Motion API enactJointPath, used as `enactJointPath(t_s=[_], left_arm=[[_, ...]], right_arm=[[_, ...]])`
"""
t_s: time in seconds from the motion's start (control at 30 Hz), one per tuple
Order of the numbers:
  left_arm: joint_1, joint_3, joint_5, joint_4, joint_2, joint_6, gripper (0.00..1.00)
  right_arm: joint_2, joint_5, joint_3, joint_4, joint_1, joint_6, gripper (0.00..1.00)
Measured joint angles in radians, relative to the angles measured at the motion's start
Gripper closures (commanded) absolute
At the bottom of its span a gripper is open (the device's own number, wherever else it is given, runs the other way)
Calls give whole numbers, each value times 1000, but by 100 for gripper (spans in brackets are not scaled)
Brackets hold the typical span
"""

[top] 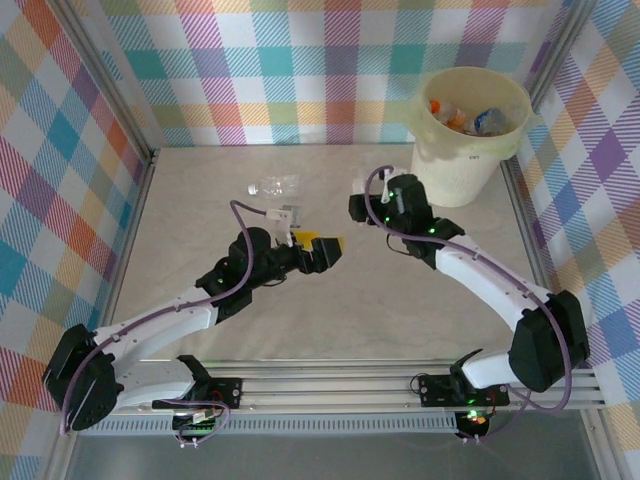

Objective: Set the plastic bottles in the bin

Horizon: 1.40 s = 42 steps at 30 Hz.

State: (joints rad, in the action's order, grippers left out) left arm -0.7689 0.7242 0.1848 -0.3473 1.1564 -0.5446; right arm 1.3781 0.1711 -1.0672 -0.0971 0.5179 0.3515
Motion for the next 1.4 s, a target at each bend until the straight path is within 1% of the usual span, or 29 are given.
enactJointPath(t_s=[0.13,0.23,0.43,0.53,0.67,0.77,0.87,1.0,1.17,1.33,1.37,1.4], left_arm=[[0,0,32,-8,29,0,0],[0,2,41,-8,49,0,0],[0,8,39,-7,60,-8,0],[0,8,37,-5,60,-12,0],[0,8,24,2,60,-16,0],[0,7,11,5,60,-16,0],[0,5,-4,5,60,-19,0],[0,-6,-23,4,60,-32,0],[0,-8,-36,4,60,-39,0],[0,-8,-48,5,61,-39,0],[0,-8,-49,5,63,-39,0],[0,-8,-52,5,66,-39,0]], right_arm=[[0,-83,-58,29,-105,-1,26],[0,-133,-135,44,-182,0,26],[51,-172,-343,51,-292,2,25],[113,-174,-466,26,-342,3,24],[196,-201,-576,-6,-442,25,24],[288,-219,-692,-72,-512,32,24],[402,-224,-850,-171,-568,32,23],[535,-206,-1054,-312,-604,32,22],[658,-179,-1246,-450,-616,32,21],[768,-168,-1392,-512,-616,69,19],[789,-168,-1415,-513,-616,83,18],[810,-168,-1437,-513,-616,98,13]])
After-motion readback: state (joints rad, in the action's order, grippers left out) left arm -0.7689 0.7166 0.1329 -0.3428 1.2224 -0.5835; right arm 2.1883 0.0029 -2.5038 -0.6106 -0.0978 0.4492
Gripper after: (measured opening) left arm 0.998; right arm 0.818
